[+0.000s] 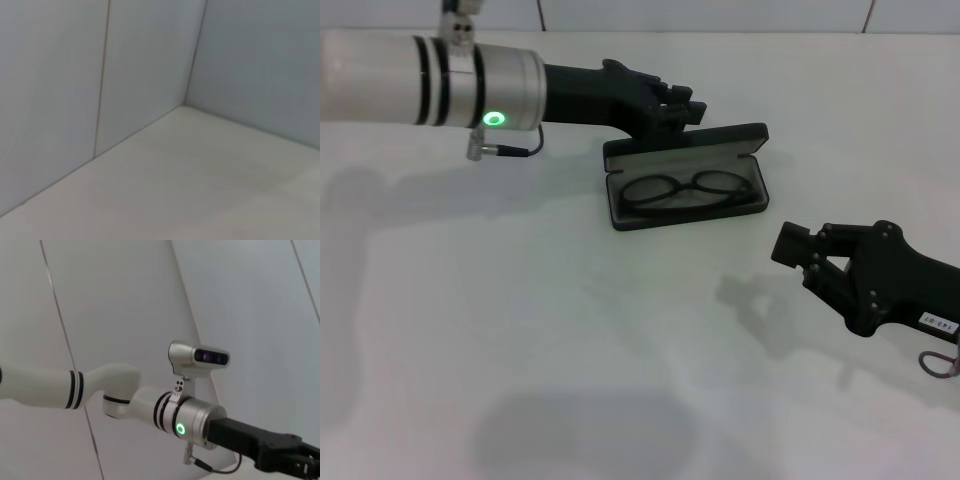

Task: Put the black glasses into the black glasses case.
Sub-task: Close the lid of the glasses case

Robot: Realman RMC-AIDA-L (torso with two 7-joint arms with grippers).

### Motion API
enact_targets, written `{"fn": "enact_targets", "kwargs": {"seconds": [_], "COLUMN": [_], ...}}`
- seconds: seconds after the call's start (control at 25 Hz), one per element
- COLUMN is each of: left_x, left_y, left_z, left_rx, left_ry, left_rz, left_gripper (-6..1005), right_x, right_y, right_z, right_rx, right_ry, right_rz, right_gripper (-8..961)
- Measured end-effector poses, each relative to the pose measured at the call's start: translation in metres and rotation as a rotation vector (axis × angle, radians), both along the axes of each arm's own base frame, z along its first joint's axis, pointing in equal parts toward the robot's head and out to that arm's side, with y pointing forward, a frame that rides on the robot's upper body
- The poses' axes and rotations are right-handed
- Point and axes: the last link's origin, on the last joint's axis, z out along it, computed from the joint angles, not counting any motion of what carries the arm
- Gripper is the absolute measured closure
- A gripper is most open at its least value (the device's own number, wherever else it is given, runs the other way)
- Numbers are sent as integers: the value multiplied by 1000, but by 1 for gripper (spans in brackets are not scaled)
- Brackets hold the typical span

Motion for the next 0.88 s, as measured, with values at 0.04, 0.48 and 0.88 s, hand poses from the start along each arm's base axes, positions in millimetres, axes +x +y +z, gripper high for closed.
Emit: {"fn": "enact_targets", "kwargs": {"seconds": [0.04, 0.48, 0.88], "left_x": [0, 0, -2], "left_y": [1, 6, 7], "left_z": [-4, -33, -35], "left_rx": [5, 37, 37], "left_ry": [13, 122, 127], "left_rz": [4, 31, 53], "left_gripper": [713, 725, 720], "right_x": [0, 2, 5], "right_y": [1, 2, 2], "right_z": [0, -2, -4], "right_rx": [-2, -11, -15], "right_ry": [0, -6, -7], "right_rz": [-2, -7, -20], "right_gripper": [817, 806, 796]}}
